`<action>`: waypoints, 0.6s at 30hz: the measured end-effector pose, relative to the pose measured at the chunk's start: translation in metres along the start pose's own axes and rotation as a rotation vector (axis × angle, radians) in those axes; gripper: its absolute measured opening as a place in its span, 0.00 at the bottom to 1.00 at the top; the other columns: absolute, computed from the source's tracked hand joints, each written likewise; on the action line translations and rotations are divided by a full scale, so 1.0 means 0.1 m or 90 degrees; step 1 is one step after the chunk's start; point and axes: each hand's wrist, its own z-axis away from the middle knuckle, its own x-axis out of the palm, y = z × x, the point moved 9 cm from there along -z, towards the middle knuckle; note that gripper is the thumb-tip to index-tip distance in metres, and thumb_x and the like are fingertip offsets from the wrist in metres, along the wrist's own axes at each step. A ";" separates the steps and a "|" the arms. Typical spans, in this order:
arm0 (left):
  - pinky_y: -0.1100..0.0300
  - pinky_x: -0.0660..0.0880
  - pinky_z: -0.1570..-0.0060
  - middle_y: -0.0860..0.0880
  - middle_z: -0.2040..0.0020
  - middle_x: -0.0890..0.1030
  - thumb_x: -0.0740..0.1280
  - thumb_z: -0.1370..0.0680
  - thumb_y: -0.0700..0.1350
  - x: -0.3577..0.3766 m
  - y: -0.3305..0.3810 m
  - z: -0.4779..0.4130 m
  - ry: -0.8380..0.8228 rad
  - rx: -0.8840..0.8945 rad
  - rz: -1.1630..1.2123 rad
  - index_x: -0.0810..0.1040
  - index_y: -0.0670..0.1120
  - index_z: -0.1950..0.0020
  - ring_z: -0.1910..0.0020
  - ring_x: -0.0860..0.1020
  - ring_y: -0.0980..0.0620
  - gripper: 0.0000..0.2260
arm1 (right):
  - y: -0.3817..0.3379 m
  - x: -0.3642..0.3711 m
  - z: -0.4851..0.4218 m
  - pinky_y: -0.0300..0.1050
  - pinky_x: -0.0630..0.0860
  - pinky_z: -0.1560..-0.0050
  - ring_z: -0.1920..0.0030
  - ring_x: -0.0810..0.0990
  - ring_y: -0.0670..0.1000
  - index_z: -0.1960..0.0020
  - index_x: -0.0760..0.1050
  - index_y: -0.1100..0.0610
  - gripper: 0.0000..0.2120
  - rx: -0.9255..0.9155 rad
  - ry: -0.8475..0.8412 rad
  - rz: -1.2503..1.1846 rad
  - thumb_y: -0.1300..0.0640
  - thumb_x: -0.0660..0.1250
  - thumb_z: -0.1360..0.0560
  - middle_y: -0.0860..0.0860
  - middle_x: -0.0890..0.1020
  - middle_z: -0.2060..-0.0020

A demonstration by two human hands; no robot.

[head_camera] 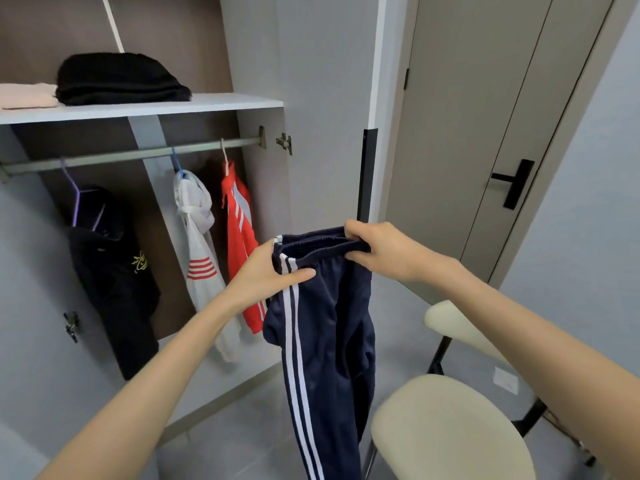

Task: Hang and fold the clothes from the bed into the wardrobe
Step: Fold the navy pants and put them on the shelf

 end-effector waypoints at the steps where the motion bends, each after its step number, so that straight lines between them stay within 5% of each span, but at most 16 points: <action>1: 0.80 0.69 0.57 0.71 0.53 0.79 0.76 0.29 0.49 -0.01 0.03 0.00 0.010 0.007 -0.008 0.73 0.61 0.48 0.51 0.77 0.72 0.16 | 0.00 -0.03 -0.02 0.40 0.61 0.67 0.68 0.65 0.48 0.60 0.61 0.53 0.14 0.003 -0.003 -0.004 0.64 0.65 0.25 0.47 0.68 0.69; 5: 0.78 0.70 0.57 0.71 0.54 0.79 0.75 0.29 0.52 -0.06 0.11 -0.04 0.050 0.034 -0.062 0.73 0.63 0.51 0.53 0.77 0.71 0.13 | -0.04 -0.07 -0.06 0.39 0.59 0.69 0.67 0.65 0.47 0.62 0.60 0.52 0.13 0.006 0.060 -0.004 0.66 0.62 0.31 0.47 0.68 0.66; 9: 0.65 0.77 0.50 0.56 0.53 0.84 0.76 0.29 0.48 0.07 -0.11 0.01 -0.005 -0.033 -0.015 0.78 0.52 0.47 0.53 0.80 0.62 0.13 | 0.08 0.24 0.00 0.41 0.61 0.69 0.63 0.70 0.54 0.57 0.64 0.52 0.09 0.026 0.009 0.144 0.62 0.62 0.30 0.49 0.71 0.59; 14: 0.59 0.76 0.50 0.51 0.50 0.82 0.70 0.24 0.50 -0.07 -0.17 0.03 0.067 -0.012 -0.138 0.76 0.47 0.42 0.51 0.79 0.55 0.13 | 0.16 0.08 -0.04 0.37 0.61 0.70 0.71 0.62 0.46 0.62 0.61 0.51 0.14 0.073 0.181 -0.145 0.65 0.64 0.32 0.46 0.67 0.72; 18: 0.69 0.68 0.52 0.56 0.44 0.75 0.63 0.19 0.45 -0.06 -0.39 0.08 0.010 -0.085 -0.121 0.65 0.48 0.31 0.48 0.73 0.60 0.17 | 0.13 0.50 -0.08 0.39 0.67 0.68 0.71 0.67 0.46 0.45 0.60 0.52 0.18 0.111 -0.031 -0.256 0.65 0.64 0.28 0.54 0.71 0.67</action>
